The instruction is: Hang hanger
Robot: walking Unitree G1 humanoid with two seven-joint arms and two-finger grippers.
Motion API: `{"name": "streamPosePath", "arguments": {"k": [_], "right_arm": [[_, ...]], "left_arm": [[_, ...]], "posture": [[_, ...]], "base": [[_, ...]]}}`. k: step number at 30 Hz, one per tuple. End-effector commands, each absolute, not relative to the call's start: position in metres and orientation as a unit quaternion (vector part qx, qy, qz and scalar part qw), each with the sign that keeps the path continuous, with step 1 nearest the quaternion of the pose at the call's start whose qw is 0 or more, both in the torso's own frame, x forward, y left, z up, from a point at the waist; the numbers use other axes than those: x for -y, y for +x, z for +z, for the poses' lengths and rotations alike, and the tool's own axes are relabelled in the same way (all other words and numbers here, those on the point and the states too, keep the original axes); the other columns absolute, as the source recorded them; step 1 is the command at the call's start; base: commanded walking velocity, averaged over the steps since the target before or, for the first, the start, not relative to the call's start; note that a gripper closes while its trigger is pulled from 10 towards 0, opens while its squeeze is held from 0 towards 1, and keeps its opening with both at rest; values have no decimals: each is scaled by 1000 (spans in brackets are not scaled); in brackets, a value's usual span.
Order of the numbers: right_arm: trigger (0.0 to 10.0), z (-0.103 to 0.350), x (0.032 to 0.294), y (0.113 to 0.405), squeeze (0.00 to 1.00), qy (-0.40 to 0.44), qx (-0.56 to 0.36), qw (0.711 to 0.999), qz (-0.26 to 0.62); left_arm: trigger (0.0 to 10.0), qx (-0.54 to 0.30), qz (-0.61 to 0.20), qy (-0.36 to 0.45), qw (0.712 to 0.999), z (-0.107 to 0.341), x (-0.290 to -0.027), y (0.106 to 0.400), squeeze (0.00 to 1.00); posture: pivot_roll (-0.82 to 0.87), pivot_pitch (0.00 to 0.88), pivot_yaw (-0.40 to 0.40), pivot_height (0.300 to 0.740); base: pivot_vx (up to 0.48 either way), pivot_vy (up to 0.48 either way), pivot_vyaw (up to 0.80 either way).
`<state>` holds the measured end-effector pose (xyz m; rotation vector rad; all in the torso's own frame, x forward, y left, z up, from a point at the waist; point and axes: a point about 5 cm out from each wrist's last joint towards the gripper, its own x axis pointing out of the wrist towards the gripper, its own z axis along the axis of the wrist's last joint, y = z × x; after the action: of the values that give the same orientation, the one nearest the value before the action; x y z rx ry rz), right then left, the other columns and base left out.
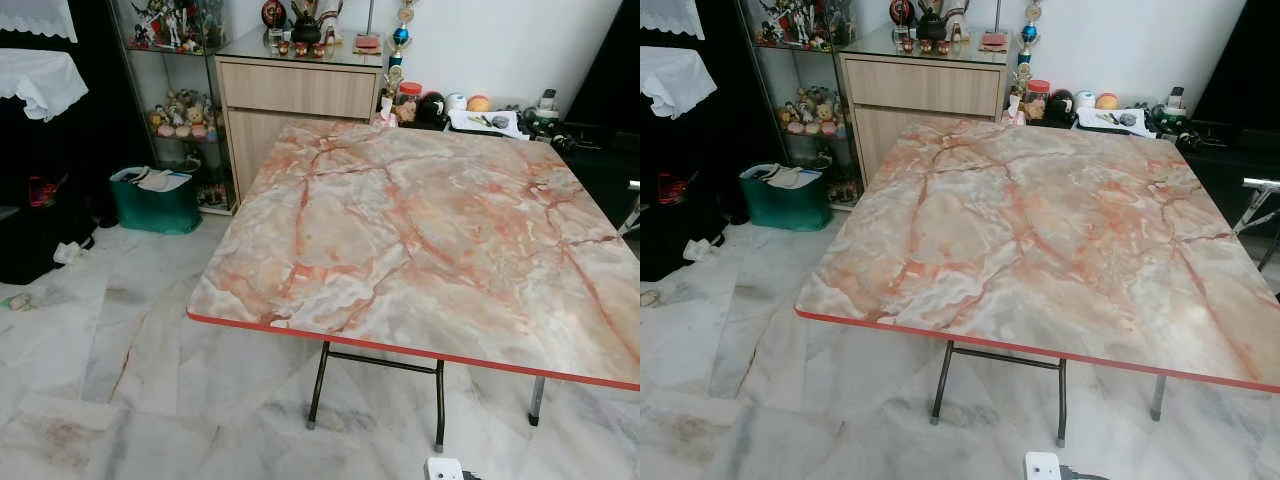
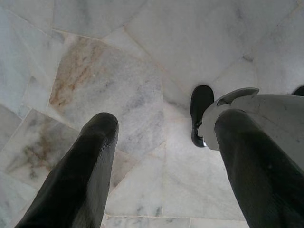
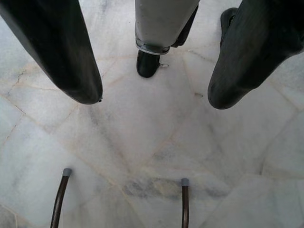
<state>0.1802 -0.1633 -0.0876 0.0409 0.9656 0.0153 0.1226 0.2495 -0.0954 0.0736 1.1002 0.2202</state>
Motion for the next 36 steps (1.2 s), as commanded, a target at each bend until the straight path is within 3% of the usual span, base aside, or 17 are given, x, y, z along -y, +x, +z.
{"name": "streamPosePath", "arguments": {"k": [1,22,36], "right_arm": [[10000,-77,173,202,0,110,-443,887,-65],[10000,-77,169,201,0,147,-427,888,-84],[10000,-76,168,204,0,154,-425,887,-96]], "left_arm": [[10000,-445,162,-49,880,-88,-246,140,0],[10000,-416,134,-11,899,-81,-249,150,0],[10000,-409,131,-14,903,-80,-244,155,0]], "posture": [[236,0,-92,740],[236,0,-72,740],[231,9,-75,740]], "base": [[0,0,0],[0,0,0],[0,-381,-169]]}}
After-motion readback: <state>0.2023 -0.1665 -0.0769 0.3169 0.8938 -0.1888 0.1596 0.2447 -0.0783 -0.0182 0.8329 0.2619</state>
